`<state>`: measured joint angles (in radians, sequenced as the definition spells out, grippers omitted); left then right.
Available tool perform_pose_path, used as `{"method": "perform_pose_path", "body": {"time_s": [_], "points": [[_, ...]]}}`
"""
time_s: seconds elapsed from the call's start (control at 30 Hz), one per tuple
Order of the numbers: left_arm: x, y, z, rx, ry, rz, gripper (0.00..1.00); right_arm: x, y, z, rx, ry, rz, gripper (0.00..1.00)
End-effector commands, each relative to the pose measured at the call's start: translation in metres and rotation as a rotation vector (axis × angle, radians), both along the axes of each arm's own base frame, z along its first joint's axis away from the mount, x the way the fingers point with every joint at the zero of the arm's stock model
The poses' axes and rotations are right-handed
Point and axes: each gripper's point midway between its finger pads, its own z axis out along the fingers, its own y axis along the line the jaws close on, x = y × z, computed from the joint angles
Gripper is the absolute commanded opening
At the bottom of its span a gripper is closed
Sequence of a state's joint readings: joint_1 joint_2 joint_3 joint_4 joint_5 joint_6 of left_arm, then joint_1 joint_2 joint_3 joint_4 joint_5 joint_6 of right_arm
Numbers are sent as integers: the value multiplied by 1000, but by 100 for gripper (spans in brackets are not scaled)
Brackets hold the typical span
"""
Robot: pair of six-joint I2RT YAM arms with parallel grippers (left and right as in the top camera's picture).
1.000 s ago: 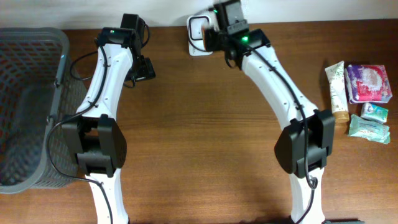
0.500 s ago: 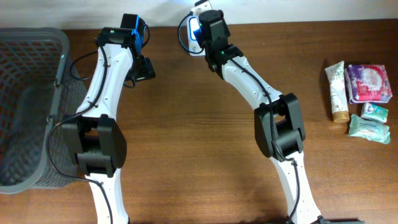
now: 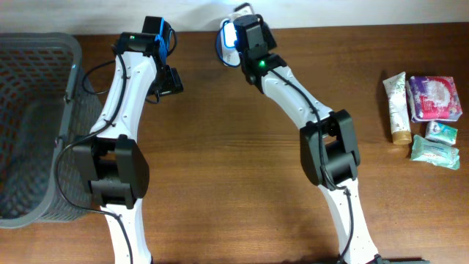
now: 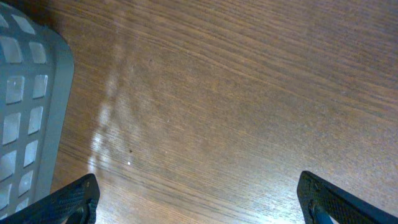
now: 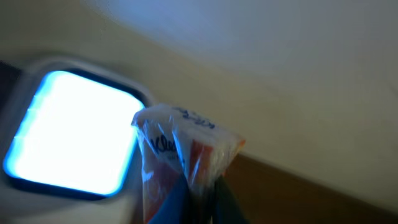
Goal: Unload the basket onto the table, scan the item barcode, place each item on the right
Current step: 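Carry the orange pack right and drop it by the other items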
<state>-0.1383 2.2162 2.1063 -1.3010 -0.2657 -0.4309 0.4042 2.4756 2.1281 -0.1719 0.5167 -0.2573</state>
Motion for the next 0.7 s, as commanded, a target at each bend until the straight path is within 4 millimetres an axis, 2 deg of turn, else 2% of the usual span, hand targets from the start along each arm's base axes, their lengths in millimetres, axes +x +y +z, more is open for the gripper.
{"method": "perform_pose_path", "body": {"time_s": [0.0, 0.07, 0.1, 0.13, 0.2, 0.23, 0.3, 0.33, 0.37, 0.4, 0.43, 0.47, 0.5, 0.57, 0.63, 0.67], "points": [[3, -1, 7, 4, -21, -2, 99, -19, -118, 74, 99, -101, -419, 4], [3, -1, 7, 4, -21, -2, 99, -50, -192, 71, 85, -5, -606, 4], [3, -1, 7, 4, -21, -2, 99, -81, -251, 57, 55, 119, -732, 4], [3, -1, 7, 4, -21, -2, 99, -98, -278, 49, 42, 181, -796, 4], [3, -1, 7, 4, -21, -2, 99, -153, -344, 27, 13, 356, -970, 4], [3, -1, 7, 4, -21, -2, 99, -176, -367, 21, 19, 415, -1044, 4], [3, -1, 7, 4, -21, -2, 99, -206, -394, 8, 81, 527, -1100, 4], [3, -1, 7, 4, -21, -2, 99, -214, -399, 0, 131, 576, -1097, 4], [3, -1, 7, 4, -21, -2, 99, -222, -404, -5, 171, 619, -1096, 16], [3, -1, 7, 4, -21, -2, 99, -228, -406, -9, 211, 645, -1098, 38], [3, -1, 7, 4, -21, -2, 99, -230, -406, -11, 225, 658, -1098, 51], [3, -1, 7, 4, -21, -2, 99, -234, -406, -11, 230, 674, -1099, 95], [3, -1, 7, 4, -21, -2, 99, -238, -403, -8, 228, 689, -1097, 99], [3, -2, 7, 4, -21, -3, 99, -247, -391, 12, 265, 692, -1077, 99], [3, -2, 7, 4, -21, -3, 99, -260, -368, 36, 381, 694, -1050, 99], [3, -1, 7, 4, -21, -2, 99, -271, -348, 57, 444, 698, -1008, 99]]}}
